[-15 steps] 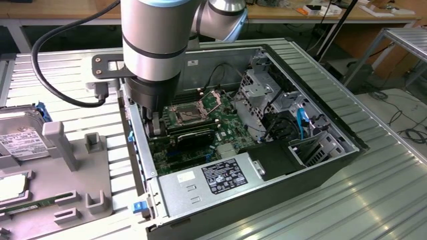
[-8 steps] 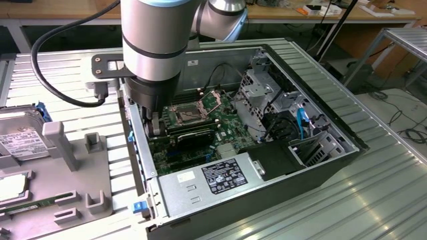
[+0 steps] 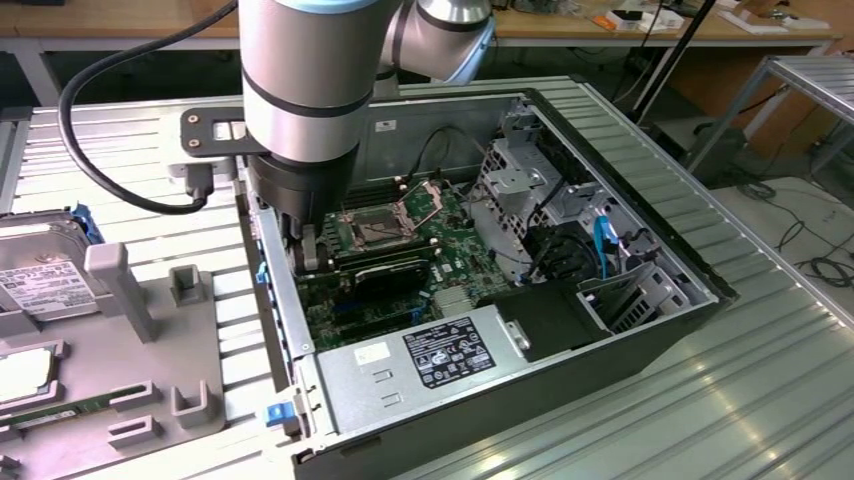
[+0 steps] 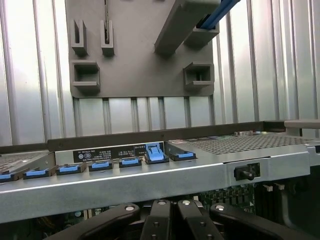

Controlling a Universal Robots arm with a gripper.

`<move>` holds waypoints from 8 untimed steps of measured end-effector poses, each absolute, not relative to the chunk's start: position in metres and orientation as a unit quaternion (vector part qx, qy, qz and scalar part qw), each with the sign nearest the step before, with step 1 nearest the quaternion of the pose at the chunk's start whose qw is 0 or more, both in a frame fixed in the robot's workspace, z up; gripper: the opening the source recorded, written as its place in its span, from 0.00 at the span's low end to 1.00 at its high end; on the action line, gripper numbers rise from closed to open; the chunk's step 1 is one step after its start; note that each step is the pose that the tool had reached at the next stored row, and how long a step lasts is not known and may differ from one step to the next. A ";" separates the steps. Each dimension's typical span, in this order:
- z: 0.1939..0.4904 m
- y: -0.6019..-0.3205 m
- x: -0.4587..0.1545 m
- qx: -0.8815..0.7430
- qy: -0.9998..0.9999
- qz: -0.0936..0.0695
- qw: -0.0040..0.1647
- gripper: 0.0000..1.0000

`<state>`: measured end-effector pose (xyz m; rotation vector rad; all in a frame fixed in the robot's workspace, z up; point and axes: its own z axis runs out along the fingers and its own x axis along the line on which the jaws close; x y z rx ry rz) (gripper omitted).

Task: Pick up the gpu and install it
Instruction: 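Press down on the gpu until it lock into place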

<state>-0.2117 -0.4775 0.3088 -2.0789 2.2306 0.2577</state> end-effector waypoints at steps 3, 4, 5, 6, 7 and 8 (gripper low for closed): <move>0.309 -0.478 -0.212 -0.679 0.728 0.084 0.041 0.11; 0.308 -0.478 -0.212 -0.679 0.728 0.084 0.041 0.11; 0.308 -0.478 -0.212 -0.679 0.728 0.084 0.041 0.11; 0.308 -0.478 -0.212 -0.679 0.728 0.084 0.041 0.11; 0.308 -0.478 -0.212 -0.679 0.728 0.084 0.041 0.11; 0.307 -0.478 -0.212 -0.679 0.728 0.084 0.041 0.11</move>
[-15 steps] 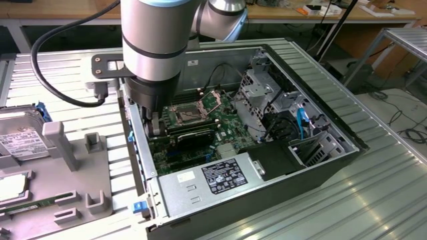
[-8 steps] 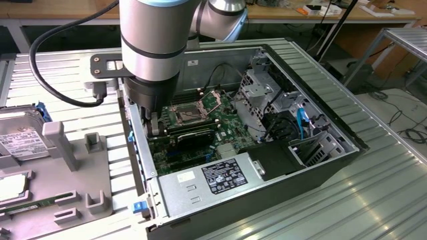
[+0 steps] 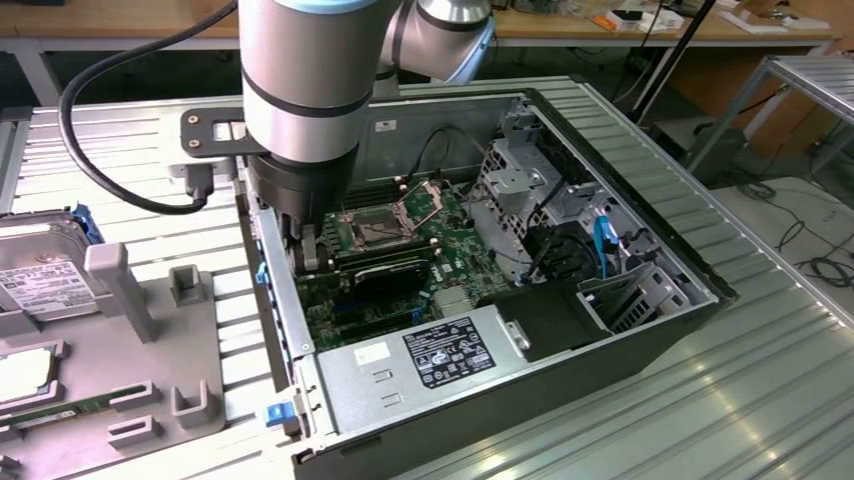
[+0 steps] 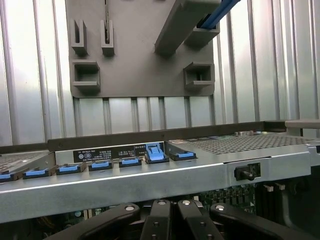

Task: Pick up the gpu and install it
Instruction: 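Press down on the gpu until it lock into place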

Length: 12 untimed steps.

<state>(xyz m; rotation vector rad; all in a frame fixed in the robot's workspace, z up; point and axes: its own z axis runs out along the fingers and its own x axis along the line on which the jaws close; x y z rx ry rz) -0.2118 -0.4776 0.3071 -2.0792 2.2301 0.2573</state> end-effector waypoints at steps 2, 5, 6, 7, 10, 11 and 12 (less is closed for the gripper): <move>0.307 -0.478 -0.213 -0.679 0.728 0.084 0.041 0.11; 0.306 -0.478 -0.213 -0.679 0.728 0.084 0.041 0.11; 0.305 -0.478 -0.213 -0.679 0.728 0.084 0.041 0.11; 0.305 -0.477 -0.213 -0.679 0.728 0.084 0.041 0.11; 0.303 -0.478 -0.213 -0.679 0.728 0.085 0.042 0.11; 0.302 -0.478 -0.213 -0.679 0.728 0.085 0.042 0.11; 0.302 -0.477 -0.213 -0.679 0.728 0.086 0.042 0.11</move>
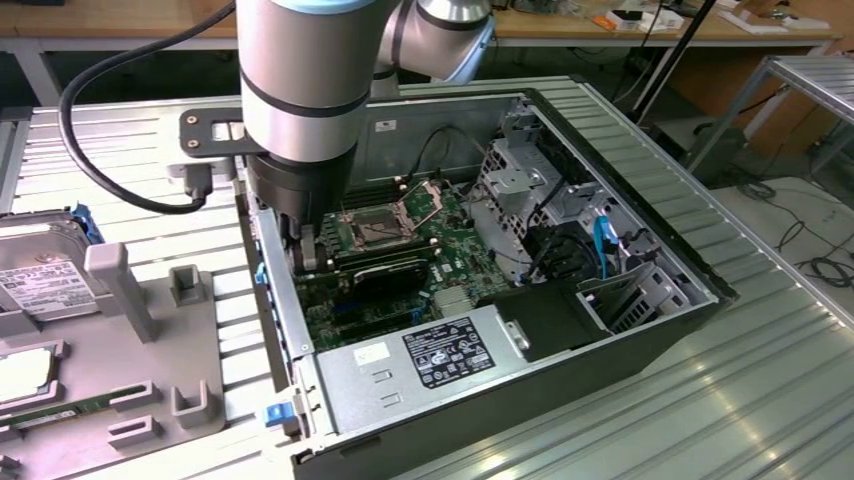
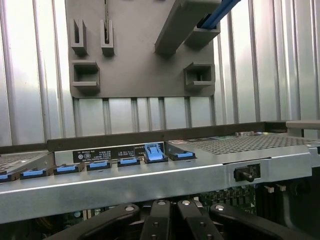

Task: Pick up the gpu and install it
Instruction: 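Press down on the gpu until it lock into place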

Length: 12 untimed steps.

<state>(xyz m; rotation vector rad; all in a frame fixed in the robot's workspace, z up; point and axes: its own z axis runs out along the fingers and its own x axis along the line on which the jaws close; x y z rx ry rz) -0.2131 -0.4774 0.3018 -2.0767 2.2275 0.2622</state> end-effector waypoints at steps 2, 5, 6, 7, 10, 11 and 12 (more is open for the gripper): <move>0.302 -0.477 -0.213 -0.679 0.728 0.086 0.042 0.11; 0.297 -0.477 -0.213 -0.678 0.728 0.089 0.047 0.11; 0.297 -0.477 -0.213 -0.678 0.728 0.090 0.048 0.11; 0.298 -0.478 -0.213 -0.678 0.728 0.090 0.048 0.11; 0.298 -0.478 -0.213 -0.678 0.728 0.090 0.047 0.11; 0.298 -0.478 -0.213 -0.678 0.728 0.090 0.047 0.11; 0.298 -0.478 -0.213 -0.678 0.728 0.091 0.047 0.11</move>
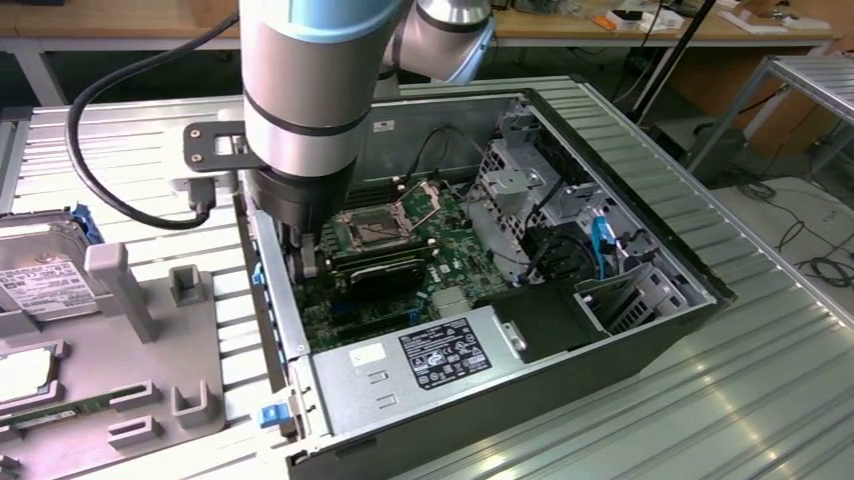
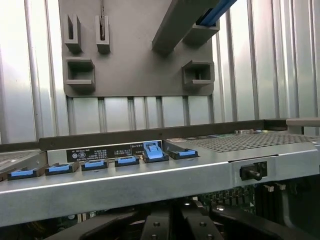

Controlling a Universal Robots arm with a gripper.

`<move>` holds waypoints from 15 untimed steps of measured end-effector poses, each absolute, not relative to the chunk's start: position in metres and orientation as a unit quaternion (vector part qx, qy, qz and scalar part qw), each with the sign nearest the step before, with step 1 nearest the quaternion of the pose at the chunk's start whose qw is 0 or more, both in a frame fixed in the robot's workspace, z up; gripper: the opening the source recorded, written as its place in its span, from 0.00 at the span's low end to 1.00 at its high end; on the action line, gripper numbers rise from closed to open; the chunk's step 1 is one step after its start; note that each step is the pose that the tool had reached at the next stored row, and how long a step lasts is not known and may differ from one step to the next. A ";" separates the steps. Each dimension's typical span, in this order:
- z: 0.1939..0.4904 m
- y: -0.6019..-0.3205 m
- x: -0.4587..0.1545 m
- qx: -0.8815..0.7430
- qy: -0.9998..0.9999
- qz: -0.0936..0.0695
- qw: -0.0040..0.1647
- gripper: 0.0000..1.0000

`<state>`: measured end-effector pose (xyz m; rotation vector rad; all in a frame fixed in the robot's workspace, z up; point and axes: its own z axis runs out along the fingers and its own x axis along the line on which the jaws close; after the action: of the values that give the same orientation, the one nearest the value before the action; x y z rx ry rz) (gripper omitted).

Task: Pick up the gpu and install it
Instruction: 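Press down on the gpu until it lock into place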

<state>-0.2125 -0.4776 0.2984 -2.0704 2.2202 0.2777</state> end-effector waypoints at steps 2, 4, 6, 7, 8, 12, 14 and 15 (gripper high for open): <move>0.300 -0.478 -0.212 -0.678 0.728 0.093 0.044 0.11; 0.306 -0.478 -0.212 -0.677 0.728 0.097 0.039 0.11; 0.306 -0.478 -0.200 -0.677 0.727 0.105 0.046 0.11; 0.306 -0.478 -0.195 -0.677 0.727 0.107 0.048 0.11; 0.306 -0.477 -0.191 -0.677 0.726 0.109 0.049 0.11; 0.306 -0.477 -0.176 -0.678 0.725 0.112 0.052 0.11; 0.305 -0.477 -0.171 -0.679 0.723 0.112 0.053 0.11; 0.305 -0.477 -0.169 -0.680 0.723 0.112 0.053 0.11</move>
<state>-0.1693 -0.4775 0.3049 -2.0675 2.1967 0.3391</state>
